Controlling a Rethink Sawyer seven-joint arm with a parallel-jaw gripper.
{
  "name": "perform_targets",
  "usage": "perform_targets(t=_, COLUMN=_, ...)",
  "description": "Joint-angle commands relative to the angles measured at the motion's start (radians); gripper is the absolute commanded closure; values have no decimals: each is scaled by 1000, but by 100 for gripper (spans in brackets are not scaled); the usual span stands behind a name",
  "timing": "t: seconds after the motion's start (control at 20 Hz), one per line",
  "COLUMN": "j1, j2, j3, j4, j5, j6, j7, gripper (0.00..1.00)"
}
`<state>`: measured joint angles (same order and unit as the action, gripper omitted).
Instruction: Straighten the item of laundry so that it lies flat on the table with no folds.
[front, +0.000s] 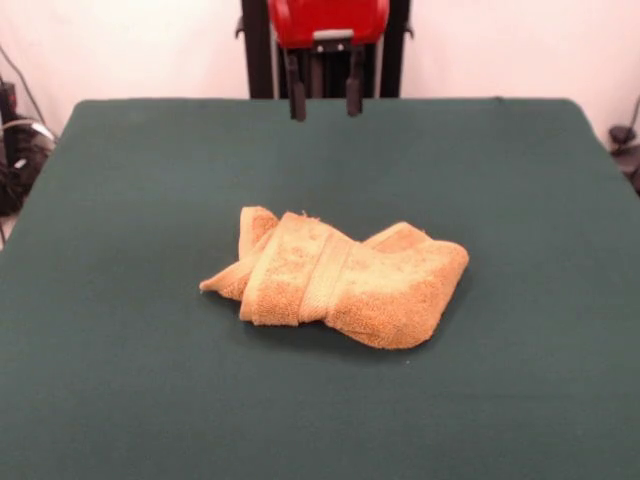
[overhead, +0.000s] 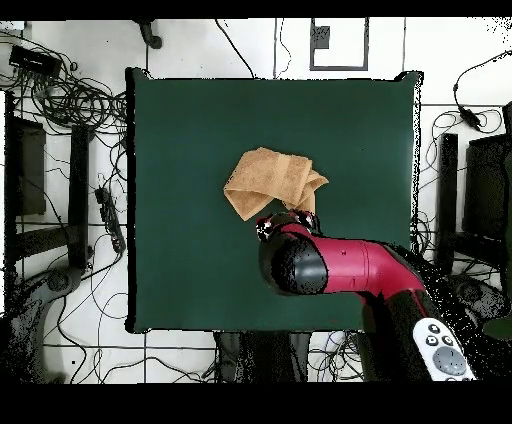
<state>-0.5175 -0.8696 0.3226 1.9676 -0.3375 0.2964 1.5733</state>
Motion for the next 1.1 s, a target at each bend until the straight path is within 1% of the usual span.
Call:
perform_targets(t=0.05, j1=-43, j2=40, j3=192, j4=-22, j5=-92, j6=-116, j7=-38, gripper=0)
perform_targets(t=0.25, j1=-108, j2=80, j3=257, j4=3, j5=-154, j6=-161, j7=-50, gripper=0)
perform_targets(t=0.35, j1=-148, j2=91, j3=298, j4=17, j5=-175, j6=-164, j7=-56, gripper=0)
perform_targets(t=0.4, j1=-163, j2=91, j3=313, j4=20, j5=-180, j6=-157, j7=-56, gripper=0)
perform_targets(t=0.55, j1=-180, j2=101, j3=307, j4=4, j5=-224, j6=-103, j7=-89, gripper=0)
perform_targets(t=0.85, j1=-283, j2=168, j3=350, j4=5, j5=-313, j6=-46, j7=-157, gripper=0)
perform_targets(t=1.05, j1=-353, j2=163, j3=420, j4=32, j5=-322, j6=-19, j7=-160, gripper=0)
perform_targets(t=1.1, j1=-362, j2=150, j3=448, j4=40, j5=-312, j6=-12, j7=-157, gripper=0)
